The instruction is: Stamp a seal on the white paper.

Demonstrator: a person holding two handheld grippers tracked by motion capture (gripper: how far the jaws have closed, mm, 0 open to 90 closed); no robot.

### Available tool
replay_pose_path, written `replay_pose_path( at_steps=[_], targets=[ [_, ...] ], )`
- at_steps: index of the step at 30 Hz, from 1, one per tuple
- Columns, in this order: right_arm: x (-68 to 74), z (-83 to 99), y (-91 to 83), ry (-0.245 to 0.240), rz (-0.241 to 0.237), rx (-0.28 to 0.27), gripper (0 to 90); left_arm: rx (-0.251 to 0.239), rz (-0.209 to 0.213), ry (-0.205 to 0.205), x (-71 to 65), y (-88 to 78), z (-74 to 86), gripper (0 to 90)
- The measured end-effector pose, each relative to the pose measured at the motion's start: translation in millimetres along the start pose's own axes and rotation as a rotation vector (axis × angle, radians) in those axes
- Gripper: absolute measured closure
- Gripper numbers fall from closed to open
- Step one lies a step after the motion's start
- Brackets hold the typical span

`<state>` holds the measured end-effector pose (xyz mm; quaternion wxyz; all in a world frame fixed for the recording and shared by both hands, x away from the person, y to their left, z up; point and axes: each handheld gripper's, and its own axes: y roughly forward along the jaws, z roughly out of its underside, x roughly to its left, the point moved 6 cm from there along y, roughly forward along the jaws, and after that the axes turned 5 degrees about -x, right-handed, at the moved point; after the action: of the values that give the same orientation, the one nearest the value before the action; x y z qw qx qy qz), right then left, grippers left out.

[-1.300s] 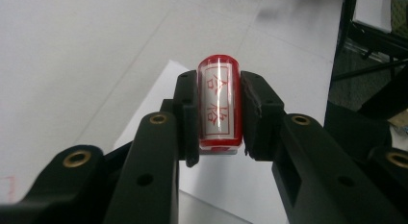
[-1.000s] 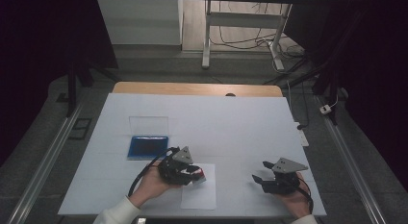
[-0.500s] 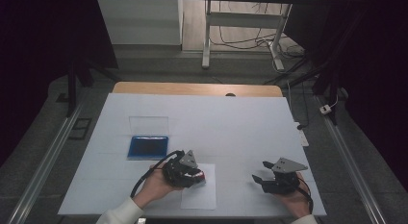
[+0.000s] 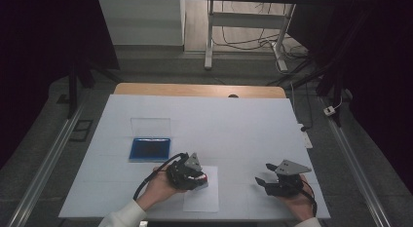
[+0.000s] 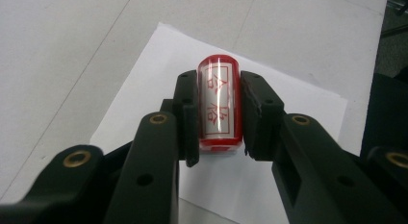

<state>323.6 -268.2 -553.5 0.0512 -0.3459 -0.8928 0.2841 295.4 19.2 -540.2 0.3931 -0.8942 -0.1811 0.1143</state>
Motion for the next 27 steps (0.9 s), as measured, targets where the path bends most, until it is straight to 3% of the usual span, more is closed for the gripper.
replay_pose_path(
  at_steps=[15, 27],
  targets=[
    [0.6, -0.4, 0.4, -0.001, -0.008, -0.005, 31.9, 0.028, -0.013, 0.011, -3.2, 1.9, -1.4, 70.8],
    [2.3, -0.7, 1.7, -0.005, -0.001, 0.008, 31.9, 0.09, -0.027, 0.024, -3.9, 6.2, -2.1, 71.3]
  ],
)
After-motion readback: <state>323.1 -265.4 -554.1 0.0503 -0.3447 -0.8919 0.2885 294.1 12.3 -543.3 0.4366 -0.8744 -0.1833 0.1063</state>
